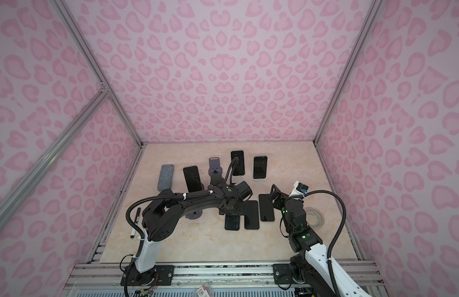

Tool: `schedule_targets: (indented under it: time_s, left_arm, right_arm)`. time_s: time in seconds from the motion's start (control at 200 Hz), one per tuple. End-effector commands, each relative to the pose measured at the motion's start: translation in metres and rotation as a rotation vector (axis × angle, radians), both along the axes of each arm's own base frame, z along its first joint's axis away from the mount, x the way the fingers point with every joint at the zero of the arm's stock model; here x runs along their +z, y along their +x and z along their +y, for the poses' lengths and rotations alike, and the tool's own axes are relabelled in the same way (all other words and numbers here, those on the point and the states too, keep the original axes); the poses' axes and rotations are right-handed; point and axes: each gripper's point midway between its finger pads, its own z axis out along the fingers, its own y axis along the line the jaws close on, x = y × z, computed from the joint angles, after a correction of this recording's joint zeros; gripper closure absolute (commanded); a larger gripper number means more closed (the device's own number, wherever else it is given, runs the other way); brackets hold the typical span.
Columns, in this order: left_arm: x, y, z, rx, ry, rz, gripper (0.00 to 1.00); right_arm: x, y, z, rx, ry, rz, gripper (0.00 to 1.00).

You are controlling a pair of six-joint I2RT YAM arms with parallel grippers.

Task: Remove the phone from the phone stand
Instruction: Place the phone at the center of the table.

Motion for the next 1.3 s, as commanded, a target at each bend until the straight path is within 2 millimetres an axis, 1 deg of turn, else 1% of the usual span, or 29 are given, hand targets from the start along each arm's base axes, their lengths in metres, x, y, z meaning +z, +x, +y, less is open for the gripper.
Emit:
schedule_targets:
  time_s: [0.0,0.095,0.26,0.4,0.525,0.625,0.77,0.885,1.005,1.11,1.18,1.295]
  left_arm:
    - [-0.029,-0.020,-0.008,0.011,-0.039,0.122,0.19]
    - [-0.032,-0.021,-0.005,0.019,-0.034,0.119,0.17]
    - [-0.032,-0.021,-0.003,0.029,-0.033,0.117,0.19]
    - [-0.024,-0.017,-0.010,0.050,-0.068,0.105,0.22]
    - [-0.014,-0.010,-0.021,0.073,-0.103,0.090,0.22]
    - [-0.011,-0.006,-0.027,0.080,-0.115,0.084,0.22]
    - [-0.011,-0.006,-0.028,0.086,-0.114,0.088,0.22]
    - [-0.010,-0.006,-0.026,0.078,-0.107,0.082,0.20]
    - [0.002,-0.003,-0.024,0.055,-0.104,0.055,0.17]
    - [0.018,0.001,-0.020,0.030,-0.095,0.015,0.14]
    - [0.033,0.005,-0.018,0.008,-0.096,-0.021,0.13]
    - [0.071,0.014,-0.012,-0.032,-0.111,-0.121,0.13]
  right_arm:
    - [0.001,0.001,0.001,0.007,-0.006,0.000,0.02]
    - [0.001,0.002,0.002,0.011,-0.005,0.002,0.02]
    - [0.001,0.002,0.002,0.010,-0.005,0.001,0.02]
    - [0.001,0.001,0.002,0.012,-0.004,0.002,0.02]
    - [0.001,0.002,0.003,0.016,-0.003,0.002,0.02]
    - [0.000,0.002,0.004,0.019,-0.002,0.004,0.02]
    - [0.001,0.002,0.004,0.018,-0.002,0.002,0.02]
    - [0.001,0.002,0.004,0.021,-0.001,0.001,0.02]
    - [0.001,0.002,0.005,0.026,0.001,0.002,0.02]
    - [0.002,0.002,0.007,0.032,0.001,0.004,0.02]
    - [0.001,0.003,0.007,0.035,0.000,0.006,0.02]
    - [0.002,0.002,0.007,0.036,0.003,0.003,0.02]
